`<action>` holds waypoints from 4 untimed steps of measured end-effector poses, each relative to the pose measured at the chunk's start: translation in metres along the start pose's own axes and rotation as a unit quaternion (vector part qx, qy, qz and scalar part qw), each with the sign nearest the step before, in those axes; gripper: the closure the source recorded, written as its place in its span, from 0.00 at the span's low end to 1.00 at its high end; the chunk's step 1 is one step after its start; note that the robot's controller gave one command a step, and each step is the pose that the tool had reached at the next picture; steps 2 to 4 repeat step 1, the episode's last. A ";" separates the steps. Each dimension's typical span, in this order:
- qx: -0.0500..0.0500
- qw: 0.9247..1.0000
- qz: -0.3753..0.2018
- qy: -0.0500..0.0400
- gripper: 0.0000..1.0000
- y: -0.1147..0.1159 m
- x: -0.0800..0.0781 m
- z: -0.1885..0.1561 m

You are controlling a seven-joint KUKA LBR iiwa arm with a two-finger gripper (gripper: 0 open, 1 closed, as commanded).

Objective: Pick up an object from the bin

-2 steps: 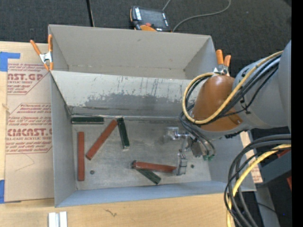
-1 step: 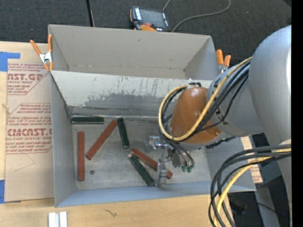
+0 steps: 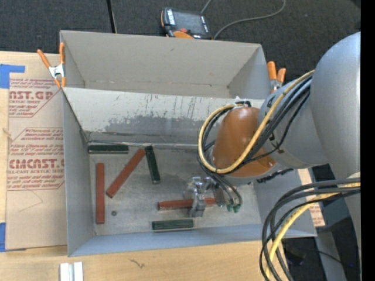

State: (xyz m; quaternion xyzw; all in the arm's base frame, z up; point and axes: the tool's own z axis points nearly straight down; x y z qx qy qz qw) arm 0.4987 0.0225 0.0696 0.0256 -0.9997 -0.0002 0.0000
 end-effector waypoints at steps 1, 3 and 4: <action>0.001 1.000 -0.025 -0.005 1.00 -0.020 -0.012 -0.162; 0.001 1.000 -0.025 -0.005 1.00 -0.020 -0.012 -0.162; 0.001 1.000 -0.025 -0.005 1.00 -0.020 -0.012 -0.162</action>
Offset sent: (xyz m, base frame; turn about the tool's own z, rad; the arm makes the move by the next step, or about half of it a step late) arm 0.0112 -0.0194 0.1573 -0.0503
